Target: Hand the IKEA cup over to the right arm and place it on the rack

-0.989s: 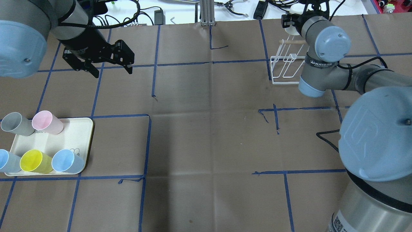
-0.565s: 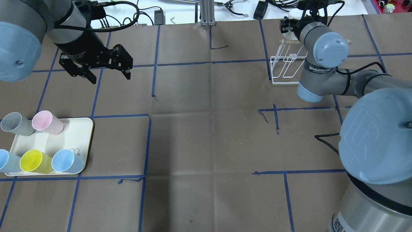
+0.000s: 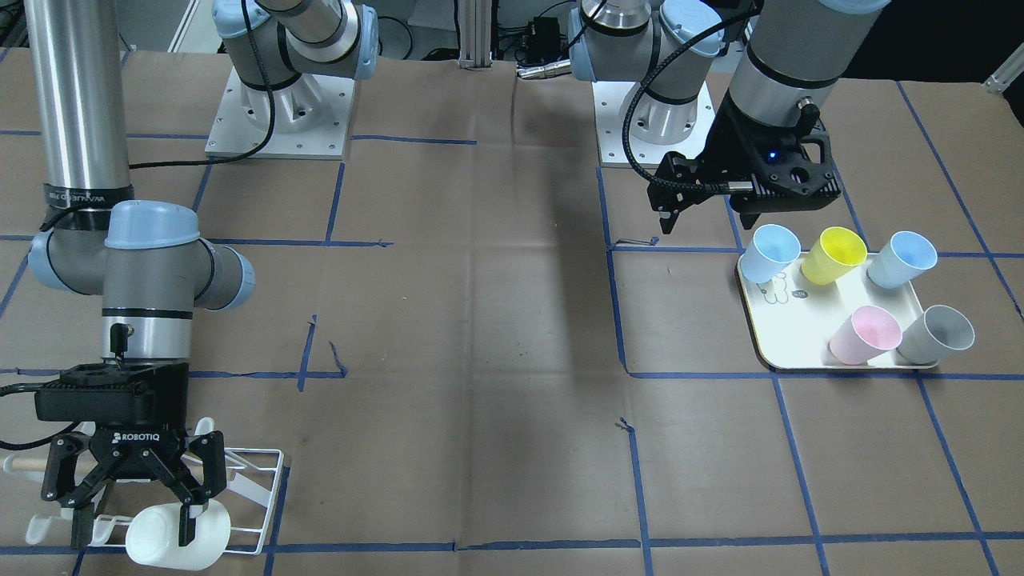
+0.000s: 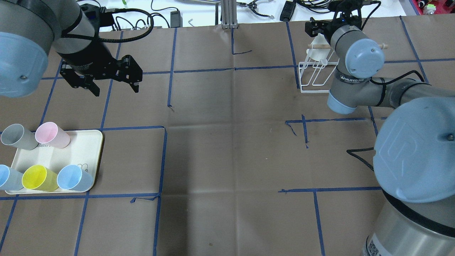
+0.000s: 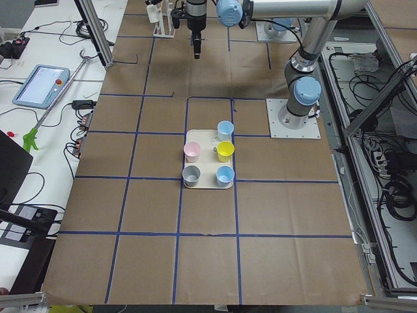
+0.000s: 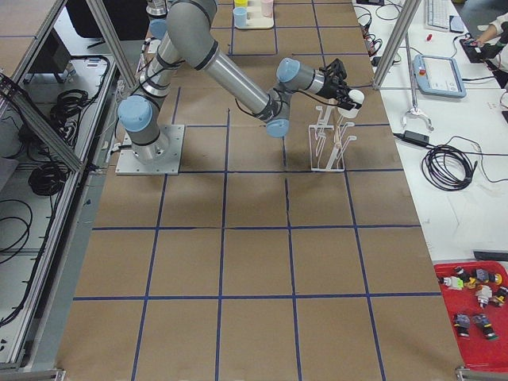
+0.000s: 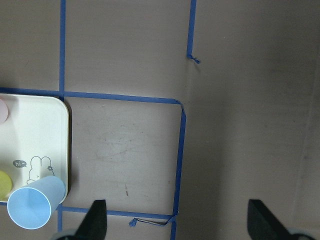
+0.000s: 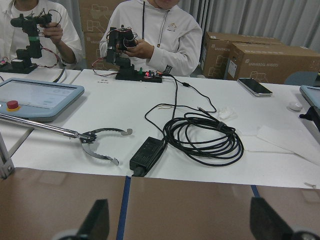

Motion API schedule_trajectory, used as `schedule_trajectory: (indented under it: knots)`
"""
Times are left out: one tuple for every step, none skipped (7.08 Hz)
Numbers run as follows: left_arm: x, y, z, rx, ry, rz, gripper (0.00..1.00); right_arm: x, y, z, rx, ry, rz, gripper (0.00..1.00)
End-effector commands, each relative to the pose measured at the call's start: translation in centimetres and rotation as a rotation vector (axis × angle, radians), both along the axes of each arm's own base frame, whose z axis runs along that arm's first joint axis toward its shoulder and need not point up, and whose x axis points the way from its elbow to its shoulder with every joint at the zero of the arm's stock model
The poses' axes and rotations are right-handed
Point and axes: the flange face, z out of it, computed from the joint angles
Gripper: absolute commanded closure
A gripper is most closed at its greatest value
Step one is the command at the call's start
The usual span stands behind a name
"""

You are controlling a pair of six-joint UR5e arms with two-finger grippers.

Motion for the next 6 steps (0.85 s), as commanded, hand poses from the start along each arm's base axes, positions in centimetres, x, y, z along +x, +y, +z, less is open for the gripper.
schedule_trajectory:
  knots:
    - [0.0,0.0,0.3,-0.011,0.004,-0.001,0.00,0.4,0.0,2.3,-0.042,-0.001,0.009,0.00]
    - [0.0,0.0,0.2,-0.010,0.004,-0.001,0.00,1.3,0.4,4.7,-0.075,-0.071,-0.008,0.01]
    - [0.0,0.0,0.2,-0.010,0.004,-0.002,0.00,1.9,1.1,7.1,-0.103,-0.223,-0.056,0.00]
    - [0.0,0.1,0.3,-0.011,0.003,-0.004,0.00,3.7,1.7,8.5,-0.083,-0.364,-0.082,0.00]
    - [-0.1,0.1,0.2,-0.011,0.005,-0.004,0.00,6.6,2.6,9.7,-0.056,-0.497,-0.087,0.00]
    - [-0.1,0.0,0.3,-0.016,0.005,-0.004,0.00,9.3,3.9,10.9,-0.054,-0.589,-0.075,0.00]
